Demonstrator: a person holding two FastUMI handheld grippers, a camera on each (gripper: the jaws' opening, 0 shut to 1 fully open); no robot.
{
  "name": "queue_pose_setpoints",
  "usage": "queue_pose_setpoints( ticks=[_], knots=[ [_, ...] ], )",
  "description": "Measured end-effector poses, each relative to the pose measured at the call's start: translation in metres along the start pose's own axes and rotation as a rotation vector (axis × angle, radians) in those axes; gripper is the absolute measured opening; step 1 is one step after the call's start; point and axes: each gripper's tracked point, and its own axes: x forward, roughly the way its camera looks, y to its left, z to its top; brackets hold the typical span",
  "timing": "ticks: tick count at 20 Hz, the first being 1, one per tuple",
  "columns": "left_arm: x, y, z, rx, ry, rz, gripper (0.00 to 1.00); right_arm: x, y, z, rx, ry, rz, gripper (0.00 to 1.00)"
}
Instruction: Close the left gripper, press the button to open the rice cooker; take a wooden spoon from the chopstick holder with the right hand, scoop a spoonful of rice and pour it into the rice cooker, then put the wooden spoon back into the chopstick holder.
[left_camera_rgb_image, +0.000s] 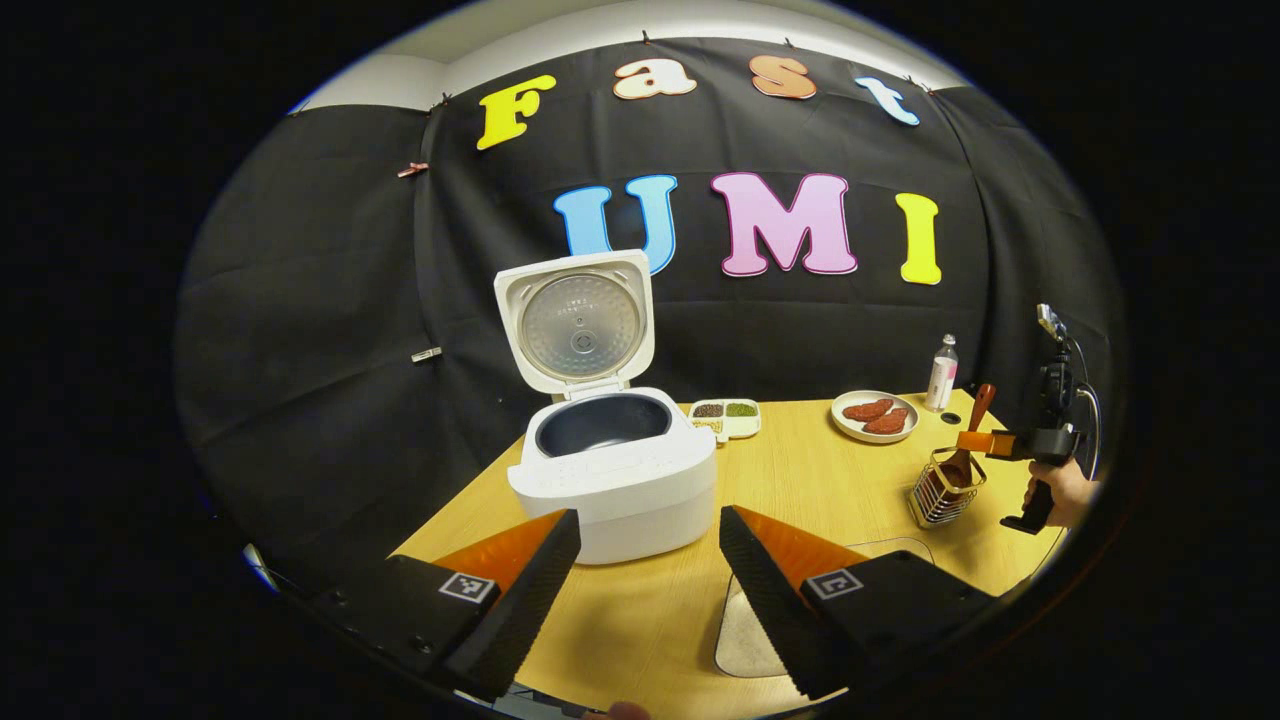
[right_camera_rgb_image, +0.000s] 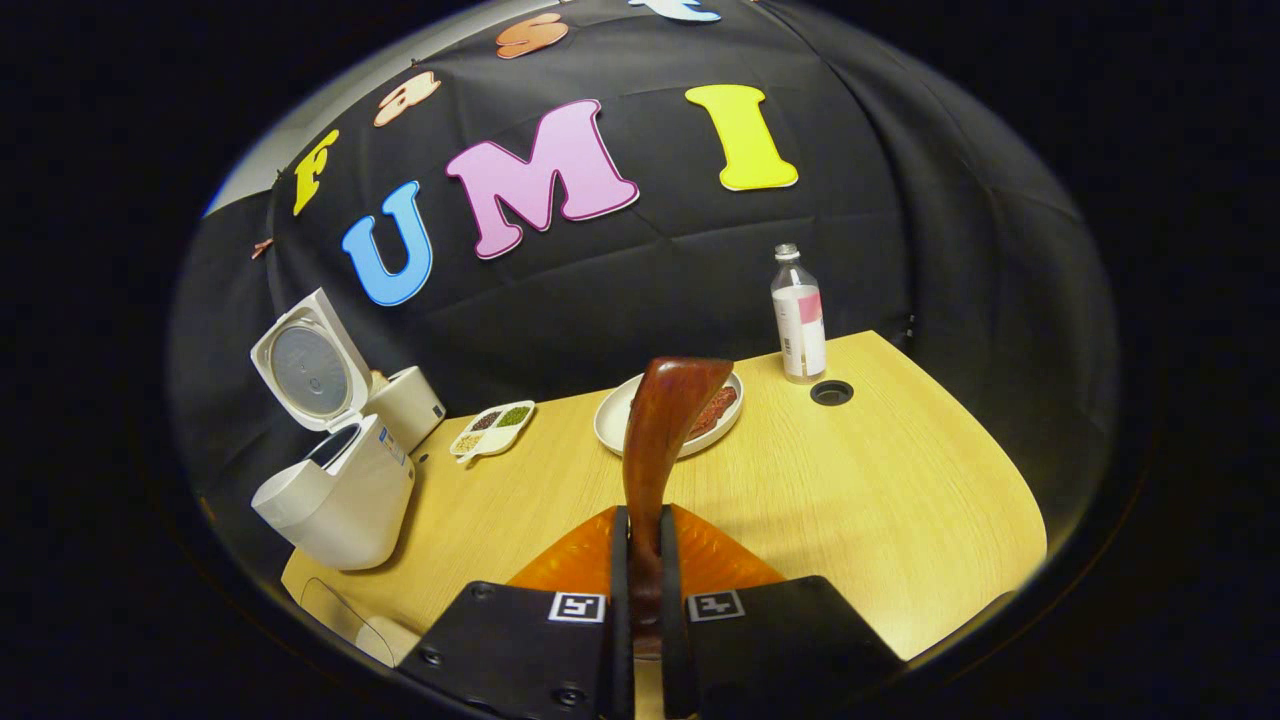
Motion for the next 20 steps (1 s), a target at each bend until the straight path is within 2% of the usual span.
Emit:
queue_pose_setpoints(
  ticks=[2,4,7,12,15,20],
  knots=[
    [-0.005,0.003,0.0,-0.006,0.0,0.001,0.97,-0.001,0.001,0.003,0.022,-0.008,-0.003,0.1],
    [-0.009,0.005,0.002,-0.003,-0.007,-0.001,0.97,-0.009,0.004,0.021,0.018,-0.071,-0.002,0.08],
    [-0.011,0.008,0.008,0.001,-0.016,-0.008,0.96,-0.023,0.009,0.046,0.041,-0.138,-0.014,0.07],
    [-0.022,0.02,0.022,-0.014,-0.046,-0.019,0.96,-0.059,0.028,0.089,-0.035,-0.203,-0.005,0.07],
    [-0.026,0.029,0.032,0.003,-0.065,-0.027,0.96,-0.095,0.065,0.106,-0.059,-0.23,0.049,0.07],
    [-0.034,0.041,0.039,0.021,-0.089,-0.069,0.96,-0.152,0.147,0.095,-0.085,-0.208,0.151,0.07]
  ],
)
